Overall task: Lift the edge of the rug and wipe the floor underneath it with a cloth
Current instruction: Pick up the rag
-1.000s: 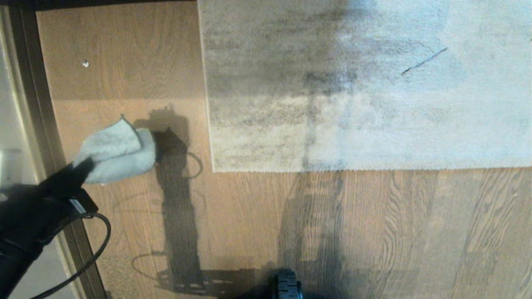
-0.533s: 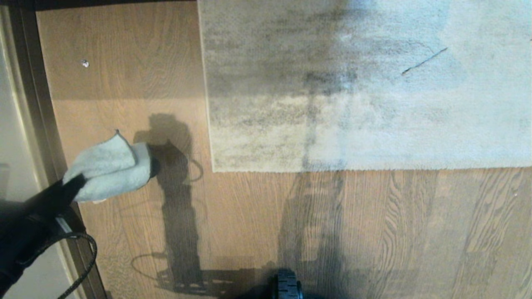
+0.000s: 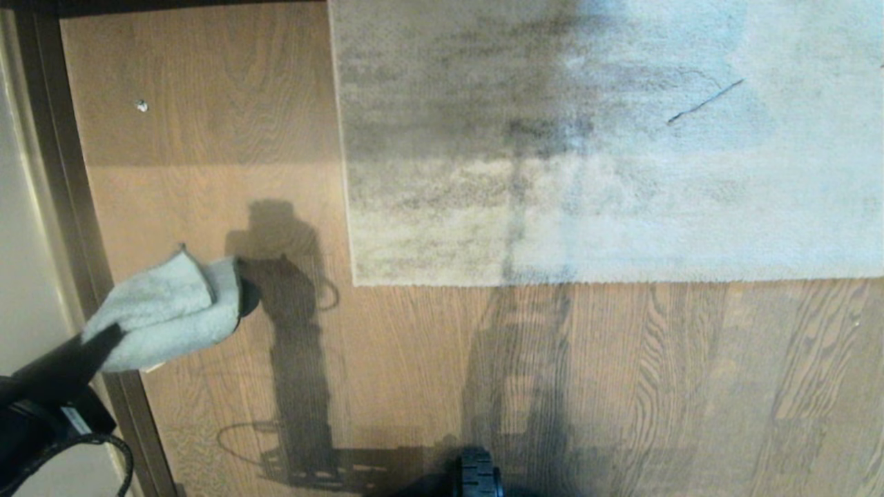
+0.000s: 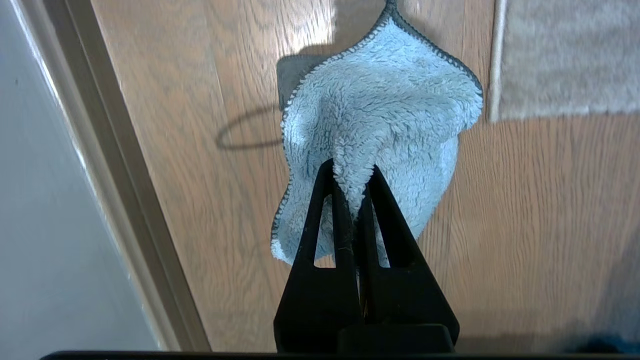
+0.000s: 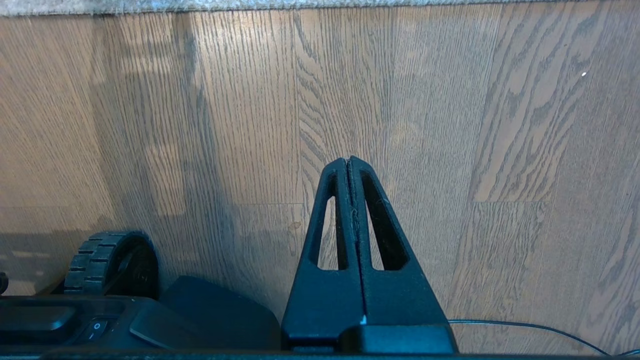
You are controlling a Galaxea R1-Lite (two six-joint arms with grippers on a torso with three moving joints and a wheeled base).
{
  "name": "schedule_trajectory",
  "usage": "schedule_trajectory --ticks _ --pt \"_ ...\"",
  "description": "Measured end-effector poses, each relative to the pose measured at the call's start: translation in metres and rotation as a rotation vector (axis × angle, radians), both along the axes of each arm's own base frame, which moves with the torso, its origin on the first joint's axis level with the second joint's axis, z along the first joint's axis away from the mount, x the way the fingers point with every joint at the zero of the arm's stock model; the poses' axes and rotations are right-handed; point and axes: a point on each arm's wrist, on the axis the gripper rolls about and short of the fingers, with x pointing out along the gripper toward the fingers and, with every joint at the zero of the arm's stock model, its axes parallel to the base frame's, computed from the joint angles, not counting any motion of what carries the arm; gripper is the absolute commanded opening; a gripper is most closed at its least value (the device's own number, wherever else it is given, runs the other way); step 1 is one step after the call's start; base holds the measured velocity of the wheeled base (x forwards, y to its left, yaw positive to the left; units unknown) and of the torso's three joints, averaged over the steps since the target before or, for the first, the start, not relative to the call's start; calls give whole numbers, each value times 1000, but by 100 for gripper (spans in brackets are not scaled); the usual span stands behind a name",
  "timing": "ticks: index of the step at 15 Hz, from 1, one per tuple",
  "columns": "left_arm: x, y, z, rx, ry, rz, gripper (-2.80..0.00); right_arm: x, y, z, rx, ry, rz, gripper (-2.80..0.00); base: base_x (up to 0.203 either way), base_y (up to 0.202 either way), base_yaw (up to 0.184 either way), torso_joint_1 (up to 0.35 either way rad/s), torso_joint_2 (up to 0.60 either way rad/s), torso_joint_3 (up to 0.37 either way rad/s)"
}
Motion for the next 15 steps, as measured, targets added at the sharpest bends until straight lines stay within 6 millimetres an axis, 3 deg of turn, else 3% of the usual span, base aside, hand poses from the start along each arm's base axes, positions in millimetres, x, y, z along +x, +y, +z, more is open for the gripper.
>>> schedule_trajectory --ticks 15 --pt "-75 2 -30 3 127 3 -280 0 0 0 -1 0 0 -280 0 0 0 0 0 0"
